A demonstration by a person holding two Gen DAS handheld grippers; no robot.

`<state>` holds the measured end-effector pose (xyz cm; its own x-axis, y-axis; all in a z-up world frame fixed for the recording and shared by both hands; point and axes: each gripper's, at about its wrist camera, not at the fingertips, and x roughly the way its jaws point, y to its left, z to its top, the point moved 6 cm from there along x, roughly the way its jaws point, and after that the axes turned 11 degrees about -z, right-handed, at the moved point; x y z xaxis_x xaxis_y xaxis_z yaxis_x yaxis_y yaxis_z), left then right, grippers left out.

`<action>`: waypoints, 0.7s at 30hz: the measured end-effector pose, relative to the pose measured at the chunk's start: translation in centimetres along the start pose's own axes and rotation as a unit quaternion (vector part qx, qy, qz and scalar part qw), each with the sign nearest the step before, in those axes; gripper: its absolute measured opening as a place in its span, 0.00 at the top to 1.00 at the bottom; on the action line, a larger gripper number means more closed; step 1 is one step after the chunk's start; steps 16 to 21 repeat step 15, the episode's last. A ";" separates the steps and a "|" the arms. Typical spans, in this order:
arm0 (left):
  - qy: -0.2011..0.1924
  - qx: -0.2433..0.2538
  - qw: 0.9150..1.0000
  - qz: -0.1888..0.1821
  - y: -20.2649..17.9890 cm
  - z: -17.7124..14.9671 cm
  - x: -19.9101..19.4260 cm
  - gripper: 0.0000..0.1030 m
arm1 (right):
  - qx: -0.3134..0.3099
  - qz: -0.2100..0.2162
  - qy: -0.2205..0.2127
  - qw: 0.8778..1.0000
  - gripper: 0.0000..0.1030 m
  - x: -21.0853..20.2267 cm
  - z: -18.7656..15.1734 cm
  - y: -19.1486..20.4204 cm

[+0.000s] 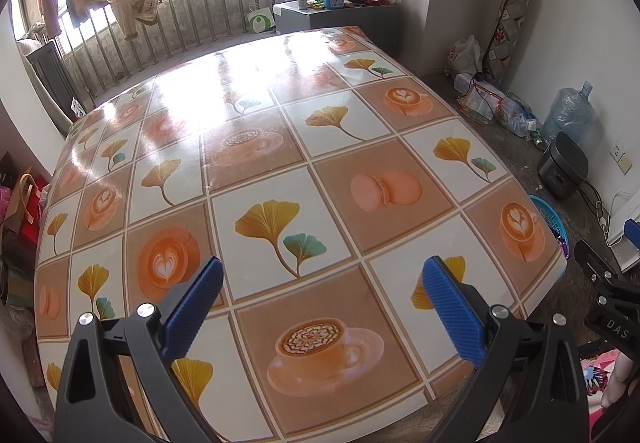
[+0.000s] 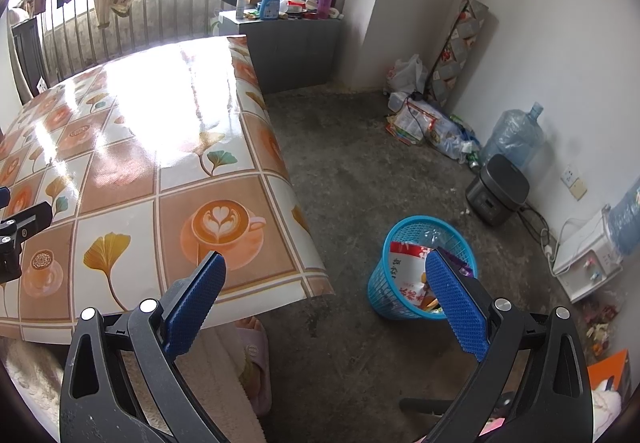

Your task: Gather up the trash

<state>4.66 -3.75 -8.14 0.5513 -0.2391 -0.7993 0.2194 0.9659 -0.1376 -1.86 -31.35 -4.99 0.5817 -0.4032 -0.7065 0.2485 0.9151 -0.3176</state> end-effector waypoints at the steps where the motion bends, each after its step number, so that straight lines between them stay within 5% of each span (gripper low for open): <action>1: 0.000 0.000 1.000 0.000 0.0 0.0 0.0 0.05 | 0.000 0.000 0.000 1.000 0.07 0.0 0.0 0.0; 21: 0.005 -0.003 1.000 -0.001 0.1 0.0 0.0 0.05 | 0.001 -0.001 0.000 1.000 0.07 -0.1 -0.1 0.1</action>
